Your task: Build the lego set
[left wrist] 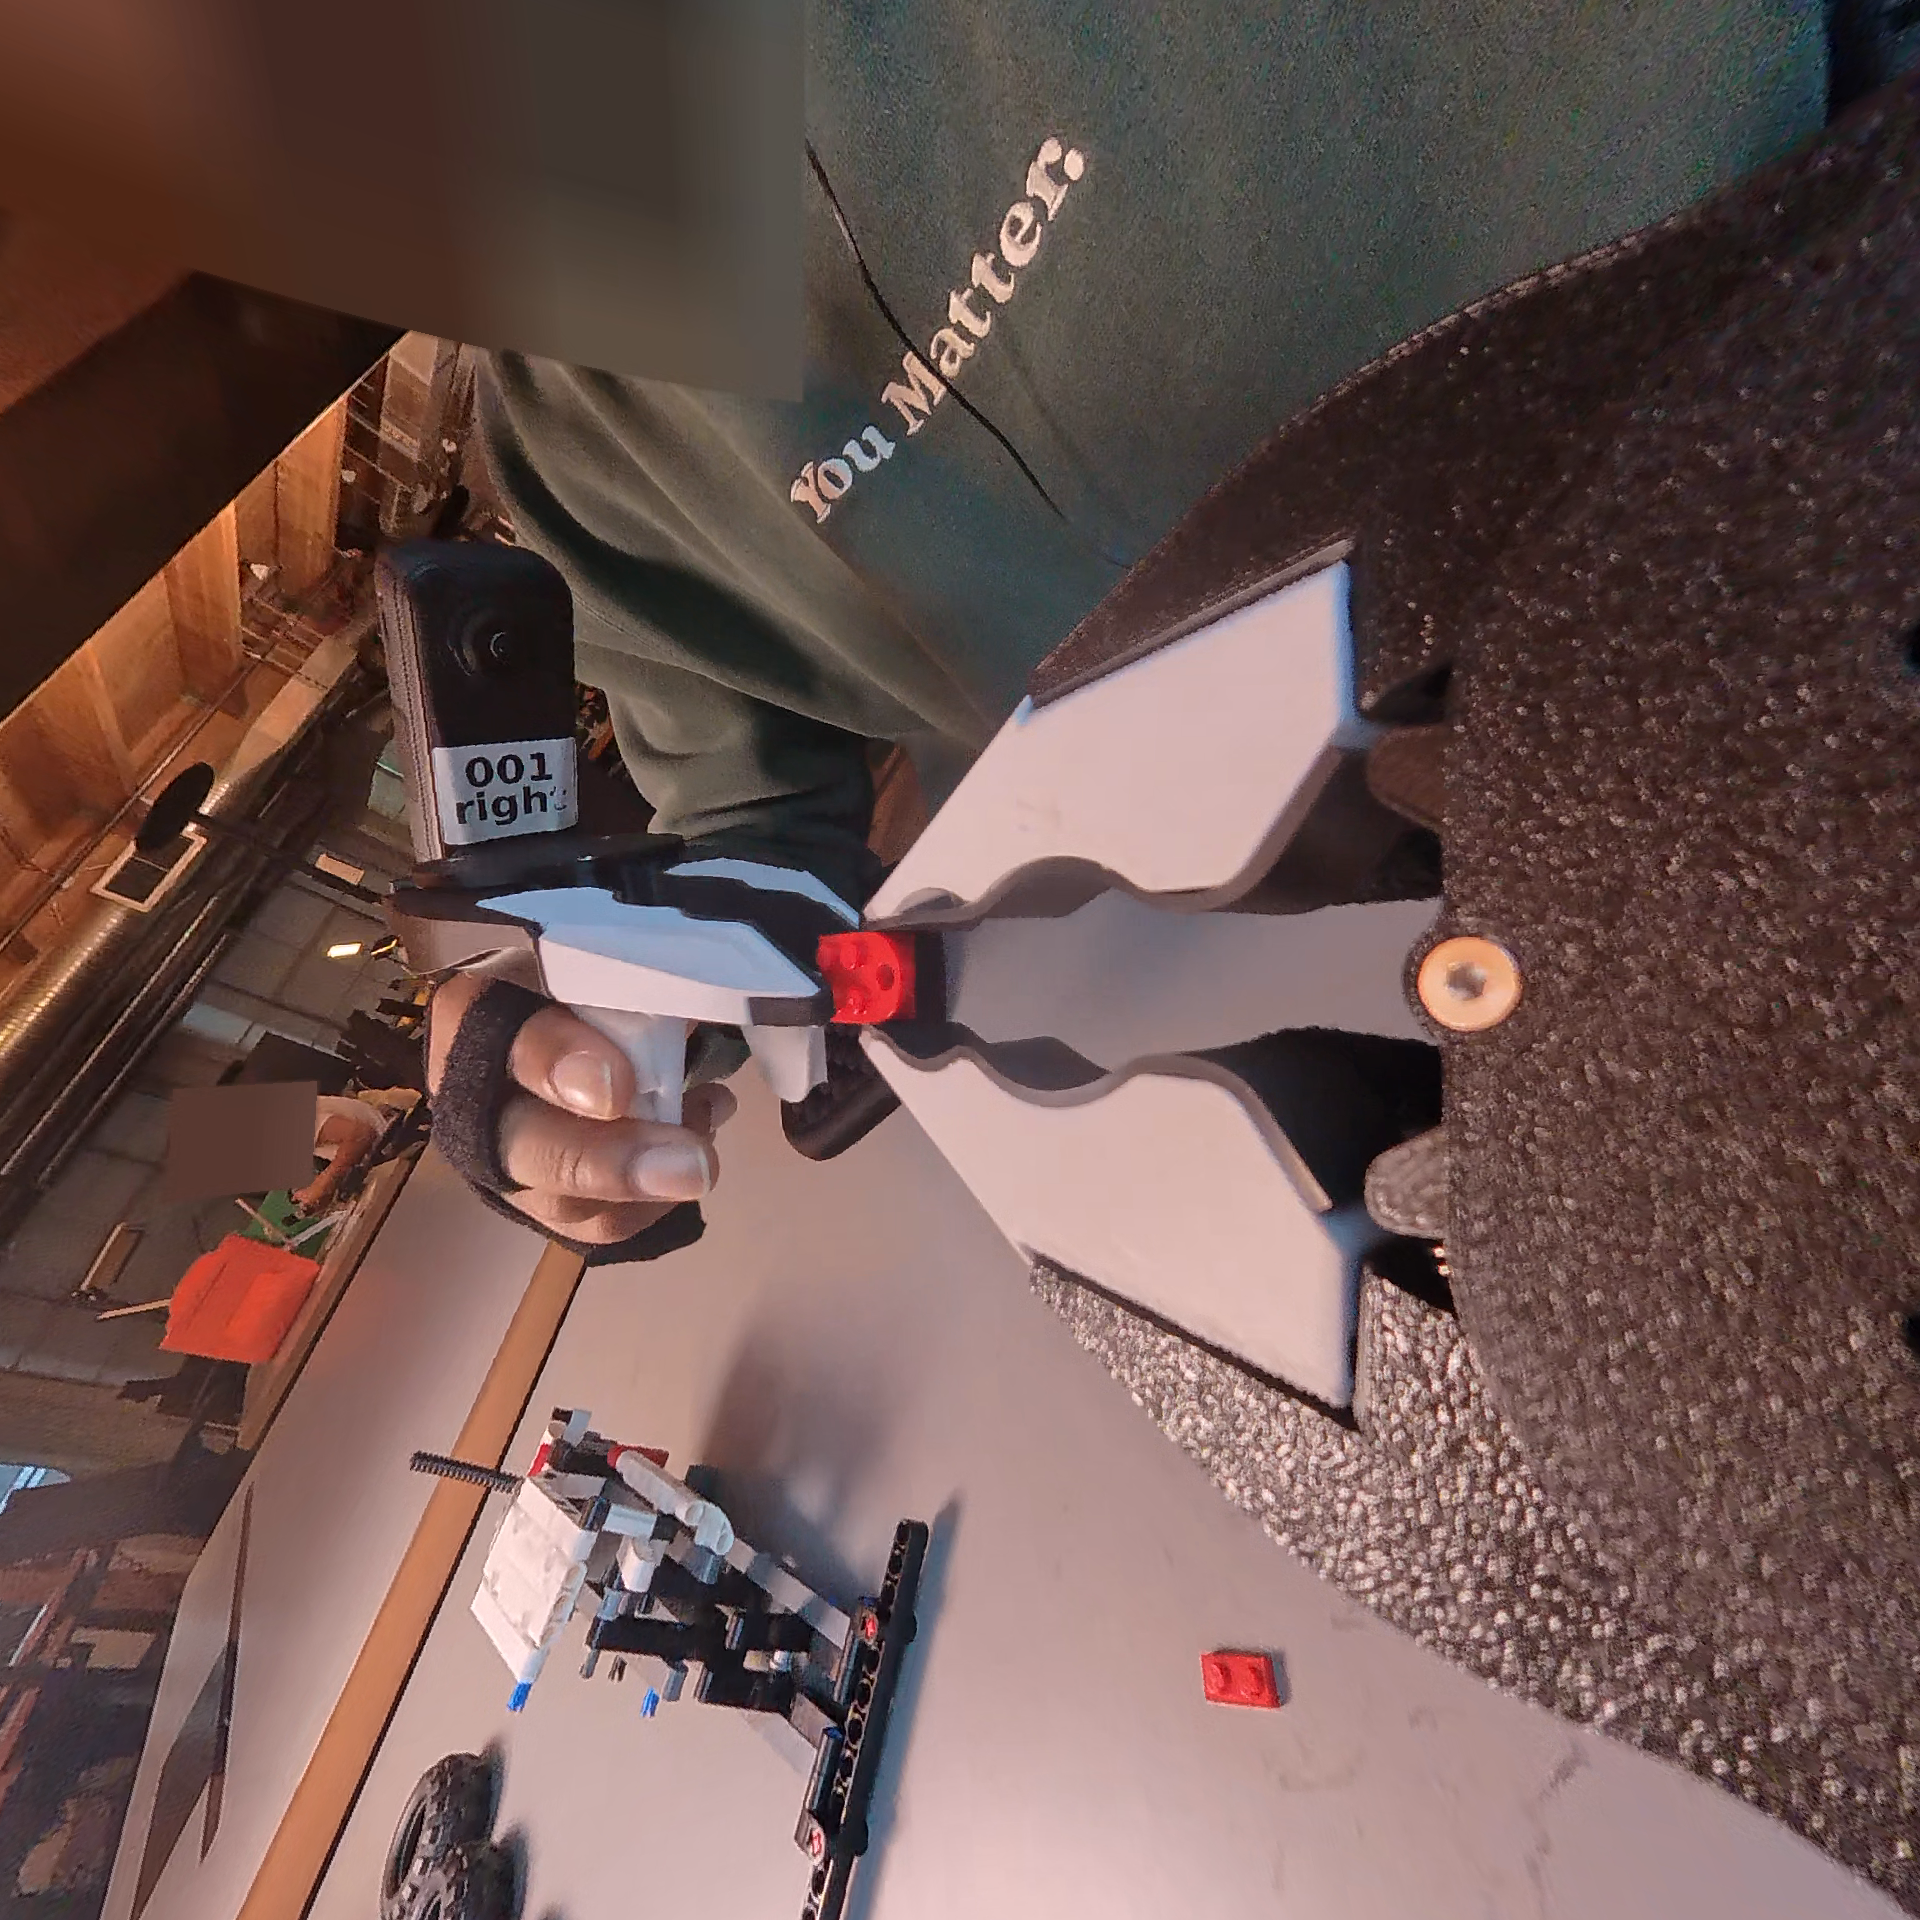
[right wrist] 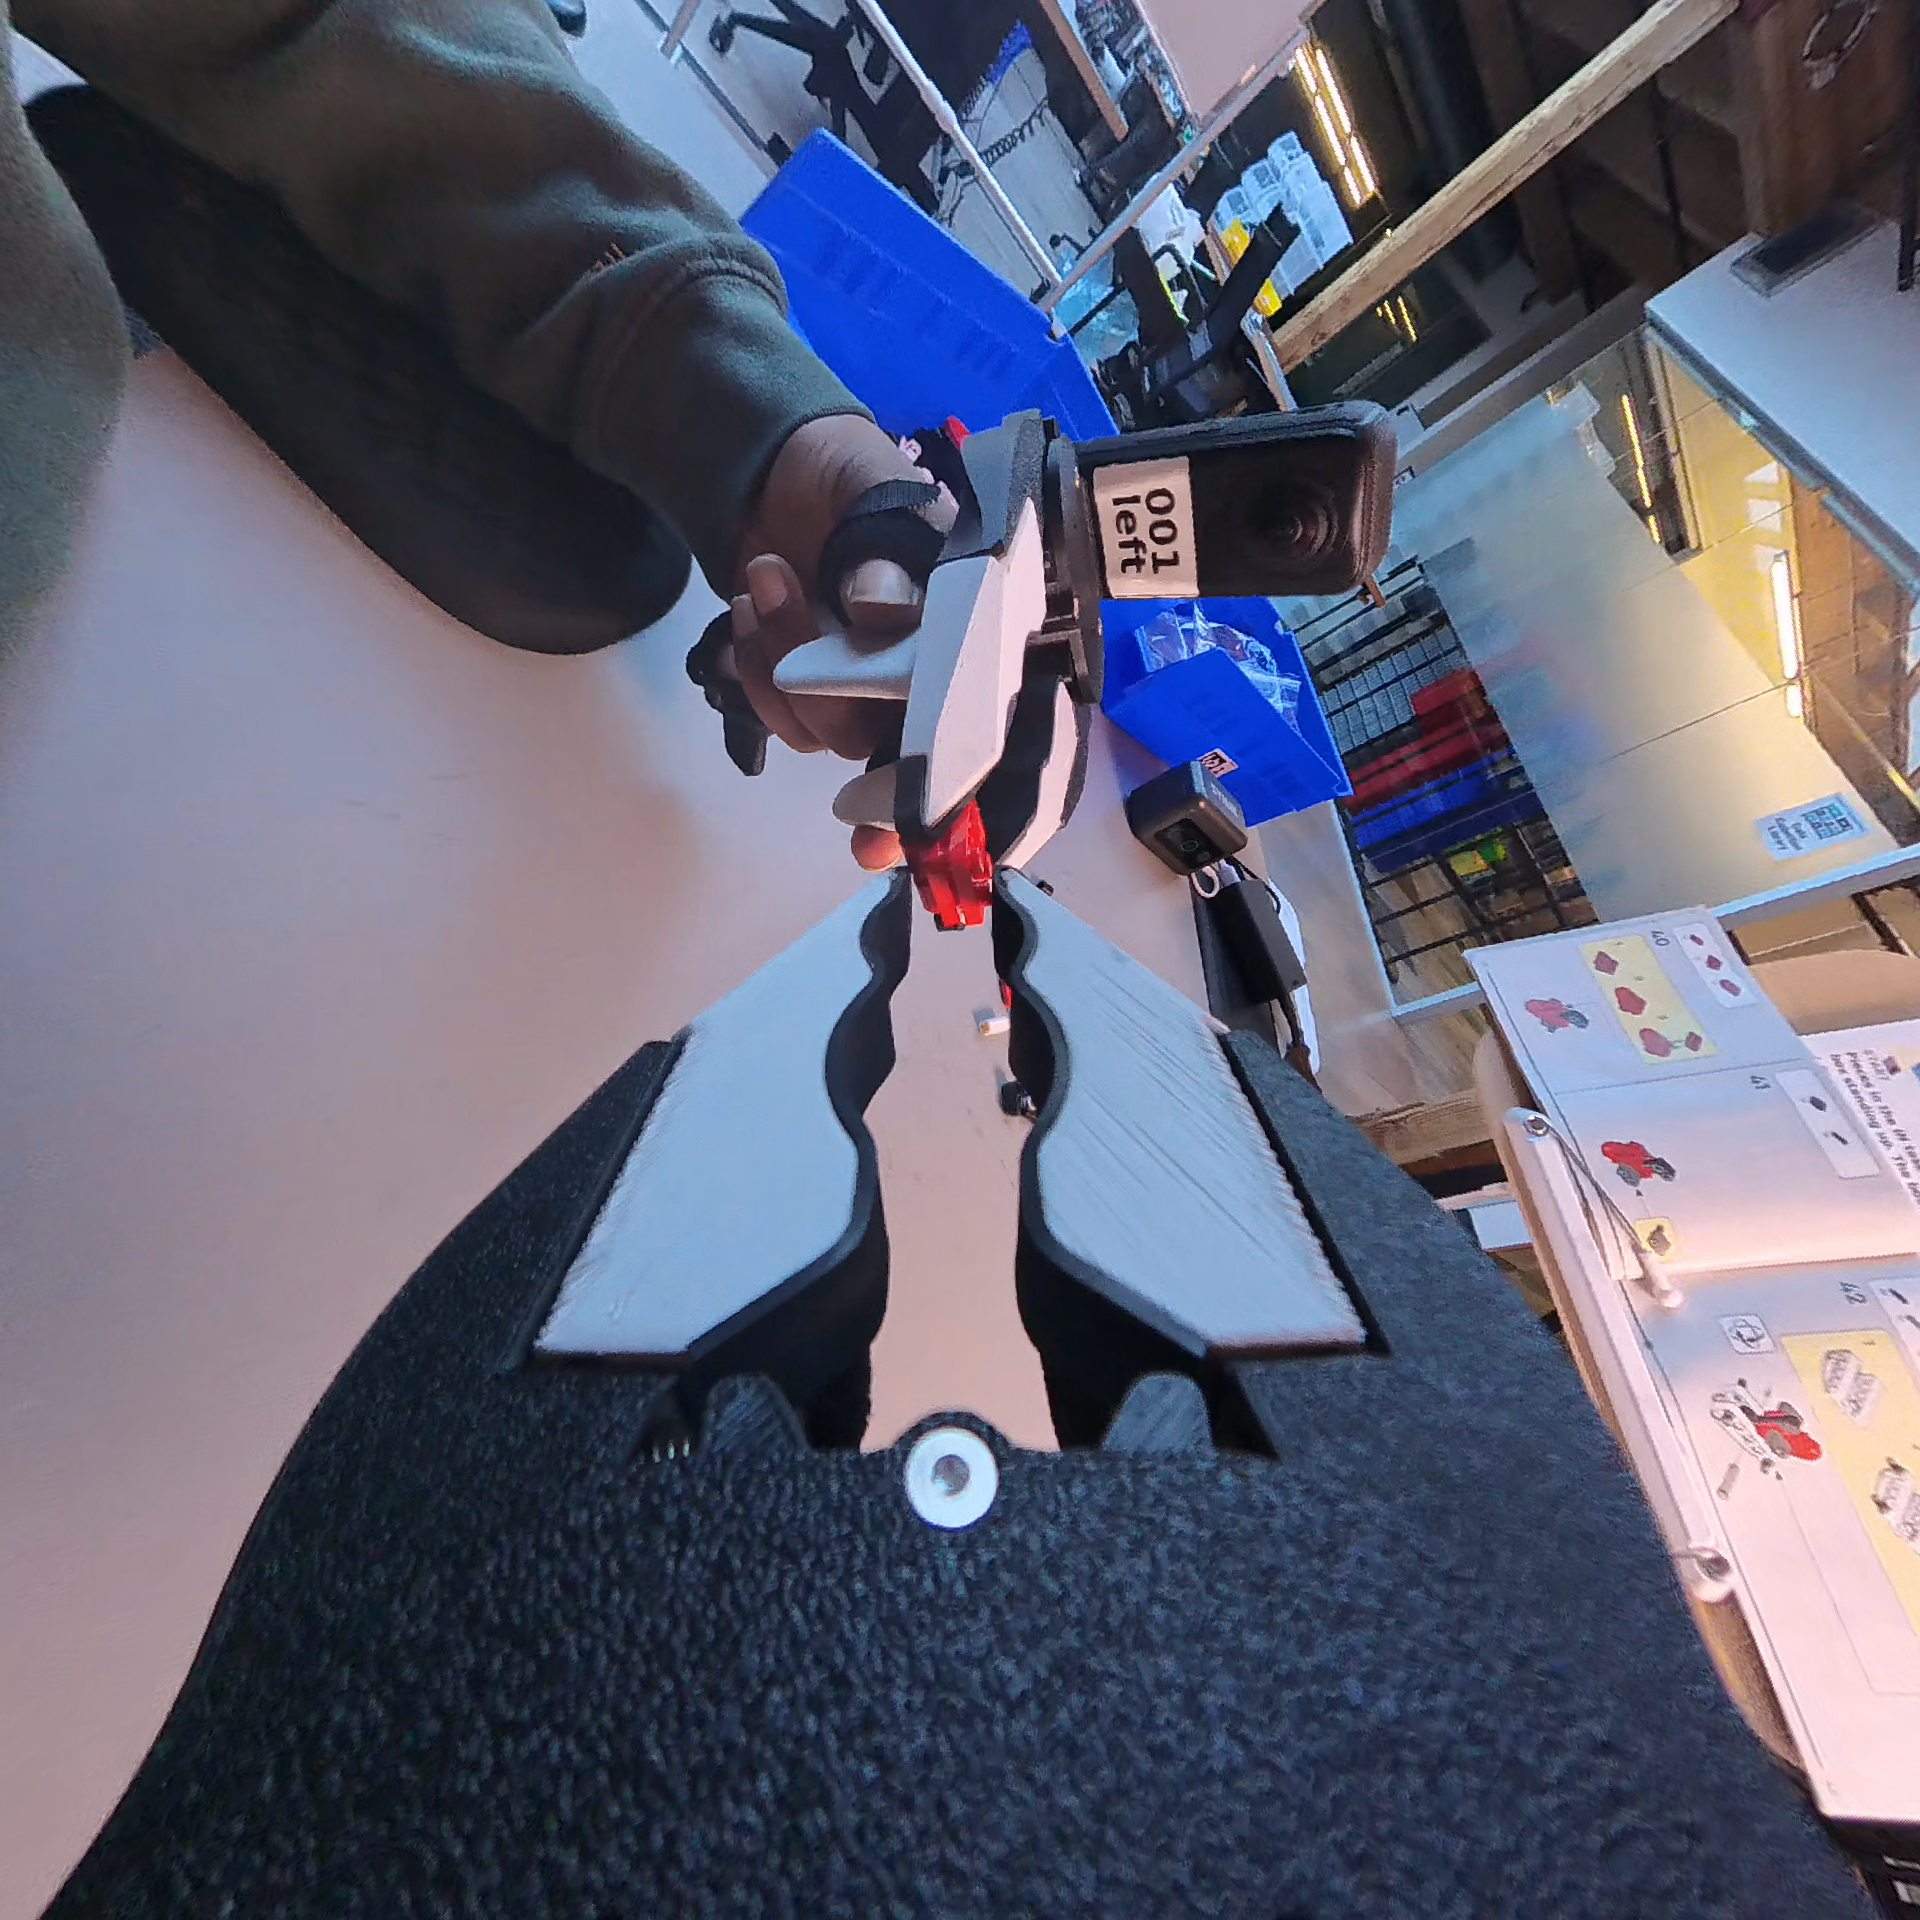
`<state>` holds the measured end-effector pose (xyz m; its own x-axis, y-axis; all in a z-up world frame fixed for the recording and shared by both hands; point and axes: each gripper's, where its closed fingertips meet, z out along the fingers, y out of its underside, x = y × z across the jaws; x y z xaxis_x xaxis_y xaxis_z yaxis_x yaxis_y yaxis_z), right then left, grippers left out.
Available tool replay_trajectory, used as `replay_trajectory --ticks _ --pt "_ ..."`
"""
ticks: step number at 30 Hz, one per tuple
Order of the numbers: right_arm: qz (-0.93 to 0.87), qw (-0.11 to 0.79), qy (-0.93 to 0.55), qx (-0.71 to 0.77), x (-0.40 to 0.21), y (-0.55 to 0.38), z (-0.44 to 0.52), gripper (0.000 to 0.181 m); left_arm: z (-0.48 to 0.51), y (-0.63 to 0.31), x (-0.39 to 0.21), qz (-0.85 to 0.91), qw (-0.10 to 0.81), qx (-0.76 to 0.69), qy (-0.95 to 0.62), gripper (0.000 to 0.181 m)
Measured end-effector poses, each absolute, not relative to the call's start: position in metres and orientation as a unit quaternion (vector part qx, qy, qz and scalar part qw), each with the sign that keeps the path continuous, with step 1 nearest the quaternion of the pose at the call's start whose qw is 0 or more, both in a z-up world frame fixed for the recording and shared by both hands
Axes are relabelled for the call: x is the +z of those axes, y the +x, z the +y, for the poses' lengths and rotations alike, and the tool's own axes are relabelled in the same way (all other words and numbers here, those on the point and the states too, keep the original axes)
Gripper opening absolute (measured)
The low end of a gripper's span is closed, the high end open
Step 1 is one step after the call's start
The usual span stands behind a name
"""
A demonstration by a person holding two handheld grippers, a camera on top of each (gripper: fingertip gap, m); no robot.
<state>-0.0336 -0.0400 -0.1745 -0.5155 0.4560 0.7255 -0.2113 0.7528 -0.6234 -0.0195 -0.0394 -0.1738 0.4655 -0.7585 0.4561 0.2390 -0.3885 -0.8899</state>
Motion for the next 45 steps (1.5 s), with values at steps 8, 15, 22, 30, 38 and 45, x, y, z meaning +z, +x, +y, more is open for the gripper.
replay_trajectory --ticks 8,15,22,30,38,45 --pt "-0.821 0.466 -0.064 0.325 -0.186 -0.021 -0.041 0.012 -0.041 -0.007 -0.183 0.180 0.479 -0.511 -0.691 0.016" --pt "-0.834 0.439 -0.068 0.328 -0.196 -0.018 -0.040 0.010 -0.039 -0.004 -0.192 0.149 0.442 -0.553 -0.690 0.016" --pt "-0.832 0.430 -0.083 0.340 -0.201 -0.021 -0.037 0.009 -0.036 -0.008 -0.196 0.130 0.435 -0.562 -0.692 0.016" --pt "-0.790 0.383 -0.145 0.457 -0.191 -0.025 -0.029 0.009 -0.030 -0.016 -0.188 0.141 0.482 -0.503 -0.703 0.023" --pt "-0.754 0.285 -0.175 0.566 -0.185 -0.019 -0.039 0.009 -0.032 -0.016 -0.184 0.265 0.572 -0.282 -0.723 0.026" --pt "-0.750 0.246 -0.171 0.590 -0.185 -0.012 -0.044 0.009 -0.040 -0.006 -0.184 0.309 0.575 -0.257 -0.713 0.012"
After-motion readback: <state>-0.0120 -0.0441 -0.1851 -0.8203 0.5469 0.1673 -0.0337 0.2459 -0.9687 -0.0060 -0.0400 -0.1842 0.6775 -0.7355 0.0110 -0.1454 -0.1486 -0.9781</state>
